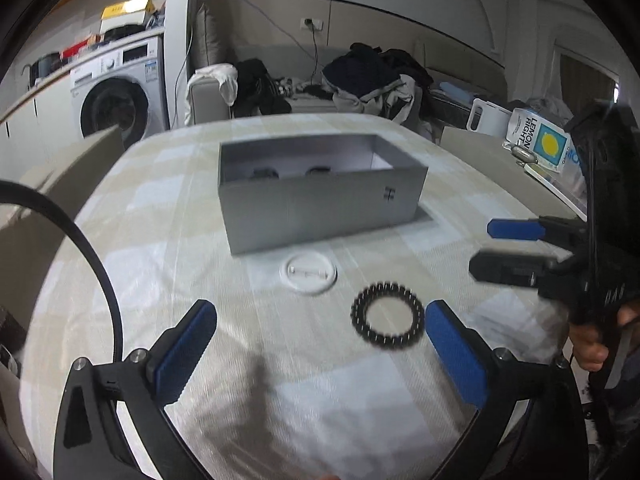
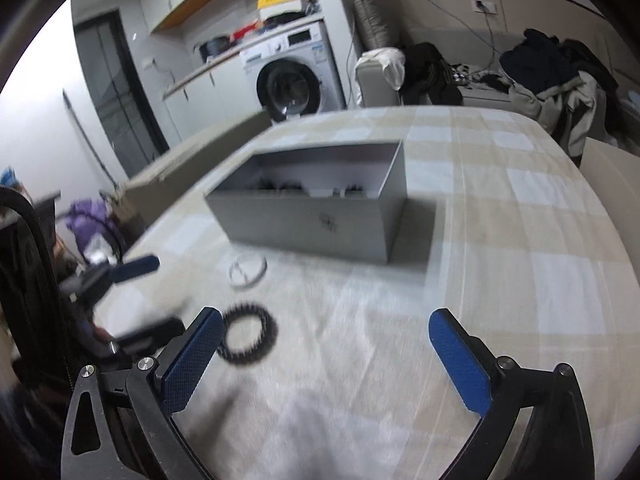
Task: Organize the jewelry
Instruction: 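Grasp the black coiled bead bracelet with the right tool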
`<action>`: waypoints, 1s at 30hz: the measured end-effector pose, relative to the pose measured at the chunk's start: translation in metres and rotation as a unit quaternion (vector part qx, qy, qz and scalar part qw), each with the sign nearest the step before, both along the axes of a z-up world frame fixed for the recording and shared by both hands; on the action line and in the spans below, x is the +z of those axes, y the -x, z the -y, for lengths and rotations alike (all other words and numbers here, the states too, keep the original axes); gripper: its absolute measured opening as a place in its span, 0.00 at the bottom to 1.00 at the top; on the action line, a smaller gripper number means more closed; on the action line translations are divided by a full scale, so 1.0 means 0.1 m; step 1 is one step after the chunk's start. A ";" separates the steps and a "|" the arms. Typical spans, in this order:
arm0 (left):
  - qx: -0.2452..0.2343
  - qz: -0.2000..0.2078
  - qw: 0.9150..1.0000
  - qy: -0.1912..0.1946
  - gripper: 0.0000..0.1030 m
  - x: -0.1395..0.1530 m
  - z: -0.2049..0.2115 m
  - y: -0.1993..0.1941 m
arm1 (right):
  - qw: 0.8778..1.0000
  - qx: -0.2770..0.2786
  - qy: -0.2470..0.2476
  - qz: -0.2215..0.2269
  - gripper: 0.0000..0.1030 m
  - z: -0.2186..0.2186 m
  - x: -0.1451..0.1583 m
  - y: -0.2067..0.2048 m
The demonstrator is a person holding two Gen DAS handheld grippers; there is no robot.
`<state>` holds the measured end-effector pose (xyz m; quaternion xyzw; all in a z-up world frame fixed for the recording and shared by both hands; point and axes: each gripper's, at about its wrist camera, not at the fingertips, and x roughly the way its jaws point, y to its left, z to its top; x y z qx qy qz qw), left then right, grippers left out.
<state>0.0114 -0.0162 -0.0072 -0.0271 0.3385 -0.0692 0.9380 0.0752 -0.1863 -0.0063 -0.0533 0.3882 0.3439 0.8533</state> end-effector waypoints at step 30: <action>0.042 -0.008 0.999 0.022 0.70 -0.09 -0.24 0.03 | 0.992 0.093 0.087 -0.015 0.16 -0.62 -0.22 0.09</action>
